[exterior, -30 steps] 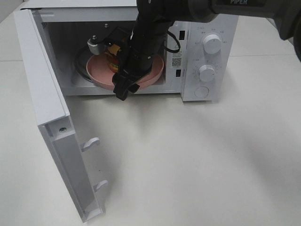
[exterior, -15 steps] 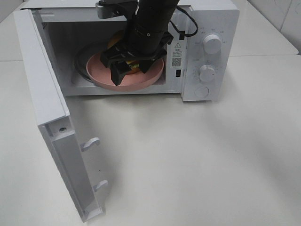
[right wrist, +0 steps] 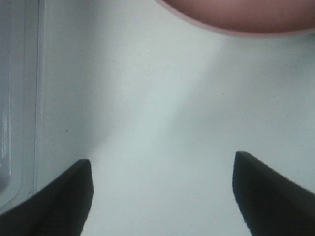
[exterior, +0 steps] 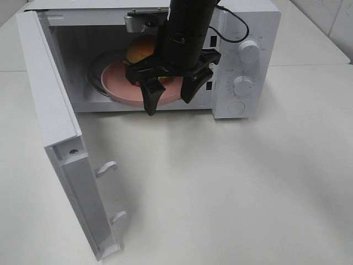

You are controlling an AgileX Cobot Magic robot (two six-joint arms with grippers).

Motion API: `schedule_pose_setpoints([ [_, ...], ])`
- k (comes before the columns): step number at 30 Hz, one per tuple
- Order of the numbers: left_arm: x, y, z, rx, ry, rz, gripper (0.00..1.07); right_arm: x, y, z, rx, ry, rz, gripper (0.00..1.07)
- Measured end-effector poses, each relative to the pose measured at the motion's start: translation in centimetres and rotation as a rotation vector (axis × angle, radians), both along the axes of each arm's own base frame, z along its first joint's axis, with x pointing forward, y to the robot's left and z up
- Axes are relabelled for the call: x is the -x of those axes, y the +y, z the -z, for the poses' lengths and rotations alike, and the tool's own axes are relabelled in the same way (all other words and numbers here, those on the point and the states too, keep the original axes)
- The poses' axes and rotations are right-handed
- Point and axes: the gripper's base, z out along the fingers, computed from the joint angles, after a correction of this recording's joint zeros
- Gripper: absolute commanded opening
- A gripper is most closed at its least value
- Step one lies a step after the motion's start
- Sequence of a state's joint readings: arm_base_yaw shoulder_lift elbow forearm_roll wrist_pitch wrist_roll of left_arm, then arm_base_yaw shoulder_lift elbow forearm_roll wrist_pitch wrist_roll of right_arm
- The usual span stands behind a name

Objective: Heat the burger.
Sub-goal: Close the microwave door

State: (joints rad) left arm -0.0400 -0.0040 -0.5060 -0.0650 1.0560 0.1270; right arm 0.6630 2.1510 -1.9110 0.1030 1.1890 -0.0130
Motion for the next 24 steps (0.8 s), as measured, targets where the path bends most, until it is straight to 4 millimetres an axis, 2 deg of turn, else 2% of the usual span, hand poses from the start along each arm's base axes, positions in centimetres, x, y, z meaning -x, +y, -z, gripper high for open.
schedule_pose_setpoints([
  [8, 0.0, 0.0, 0.0, 0.000, 0.000, 0.000, 0.00, 0.1, -0.3, 0.0, 0.036, 0.003, -0.002, 0.75],
  [12, 0.0, 0.0, 0.0, 0.000, 0.000, 0.000, 0.00, 0.2, -0.6, -0.7, 0.045, -0.021, 0.009, 0.75],
  [15, 0.0, 0.0, 0.0, 0.000, 0.000, 0.000, 0.00, 0.6, -1.4, -1.9, 0.065, -0.057, 0.012, 0.75],
  [16, 0.0, 0.0, 0.0, 0.000, 0.000, 0.000, 0.00, 1.1, -2.0, -3.0, 0.073, -0.082, 0.015, 0.75],
  [18, 0.0, 0.0, 0.0, 0.000, 0.000, 0.000, 0.00, 1.3, -2.4, -3.6, 0.076, -0.097, 0.018, 0.75],
  [20, 0.0, 0.0, 0.0, 0.000, 0.000, 0.000, 0.00, 2.2, -3.4, -5.2, 0.085, -0.134, 0.033, 0.75],
  [24, 0.0, 0.0, 0.0, 0.000, 0.000, 0.000, 0.00, 3.0, -4.7, -6.6, 0.100, -0.168, 0.056, 0.75],
])
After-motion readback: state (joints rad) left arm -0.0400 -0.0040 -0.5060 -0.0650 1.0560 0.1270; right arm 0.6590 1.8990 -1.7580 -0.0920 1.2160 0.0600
